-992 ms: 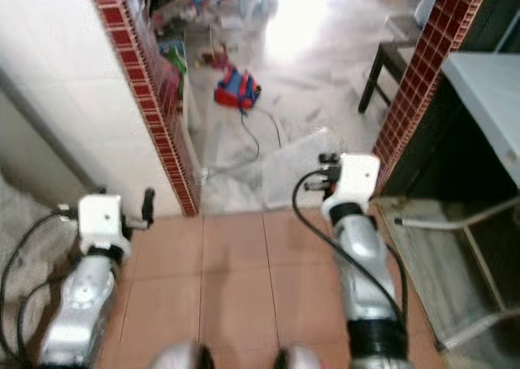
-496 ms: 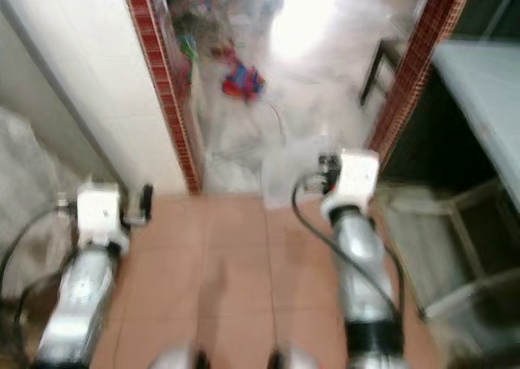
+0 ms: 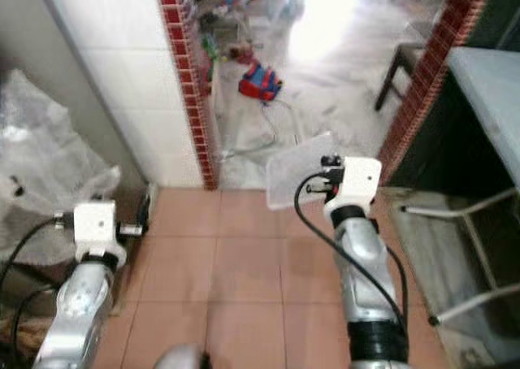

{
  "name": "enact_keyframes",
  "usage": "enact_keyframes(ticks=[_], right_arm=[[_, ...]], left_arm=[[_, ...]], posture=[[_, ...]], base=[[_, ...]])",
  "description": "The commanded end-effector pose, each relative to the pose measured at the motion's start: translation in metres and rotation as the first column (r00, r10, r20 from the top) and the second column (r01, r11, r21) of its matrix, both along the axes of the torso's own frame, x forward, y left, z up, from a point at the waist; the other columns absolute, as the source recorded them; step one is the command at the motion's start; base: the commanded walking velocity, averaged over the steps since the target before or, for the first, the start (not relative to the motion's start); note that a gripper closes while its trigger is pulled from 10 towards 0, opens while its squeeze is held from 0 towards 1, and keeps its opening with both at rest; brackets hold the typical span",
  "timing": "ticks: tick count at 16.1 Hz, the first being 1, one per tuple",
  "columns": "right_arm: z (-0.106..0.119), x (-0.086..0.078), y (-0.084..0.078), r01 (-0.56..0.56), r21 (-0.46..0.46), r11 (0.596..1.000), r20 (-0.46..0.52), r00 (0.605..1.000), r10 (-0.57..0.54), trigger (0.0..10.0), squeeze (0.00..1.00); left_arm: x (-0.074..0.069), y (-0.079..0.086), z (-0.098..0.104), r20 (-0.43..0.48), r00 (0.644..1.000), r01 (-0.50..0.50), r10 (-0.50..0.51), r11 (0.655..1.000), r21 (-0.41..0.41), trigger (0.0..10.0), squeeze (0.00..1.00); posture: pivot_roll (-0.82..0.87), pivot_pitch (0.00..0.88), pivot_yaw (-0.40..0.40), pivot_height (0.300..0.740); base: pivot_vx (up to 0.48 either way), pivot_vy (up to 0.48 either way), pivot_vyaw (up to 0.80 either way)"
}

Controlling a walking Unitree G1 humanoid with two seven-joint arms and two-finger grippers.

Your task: Restocking fridge

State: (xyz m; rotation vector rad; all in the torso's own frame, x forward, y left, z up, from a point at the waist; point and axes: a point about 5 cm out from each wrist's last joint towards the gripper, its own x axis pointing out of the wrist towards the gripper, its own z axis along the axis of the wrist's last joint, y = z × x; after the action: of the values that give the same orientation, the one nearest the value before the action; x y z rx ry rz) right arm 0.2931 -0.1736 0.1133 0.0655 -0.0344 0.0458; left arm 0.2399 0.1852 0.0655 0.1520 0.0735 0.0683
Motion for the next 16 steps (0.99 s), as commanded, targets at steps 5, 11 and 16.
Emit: enact_keyframes(ticks=[5,11,16], right_arm=[[0.0002,-0.0002,0.0033,-0.008,0.004,1.0,0.001,1.0,0.008,10.0,0.0],[-0.0003,-0.0005,0.0016,-0.004,0.0,1.0,0.001,1.0,0.004,10.0,0.0],[-0.0019,-0.0025,0.001,-0.008,-0.002,1.0,-0.006,1.0,0.008,10.0,0.0]], left_arm=[[0.0,0.0056,0.0039,0.002,1.0,-0.013,0.013,1.0,0.004,10.0,0.0],[0.0021,0.0032,0.0041,-0.003,1.0,-0.006,0.006,1.0,0.004,10.0,0.0],[-0.0002,0.0052,0.0081,0.032,0.999,-0.017,0.017,1.0,0.001,10.0,0.0]], posture=[[0.05,0.021,0.007,0.74],[0.04,0.024,0.009,0.74],[0.05,0.029,0.002,0.74]], base=[[0.0,0.48,0.0],[0.0,0.48,0.0],[0.0,0.288,0.0]])
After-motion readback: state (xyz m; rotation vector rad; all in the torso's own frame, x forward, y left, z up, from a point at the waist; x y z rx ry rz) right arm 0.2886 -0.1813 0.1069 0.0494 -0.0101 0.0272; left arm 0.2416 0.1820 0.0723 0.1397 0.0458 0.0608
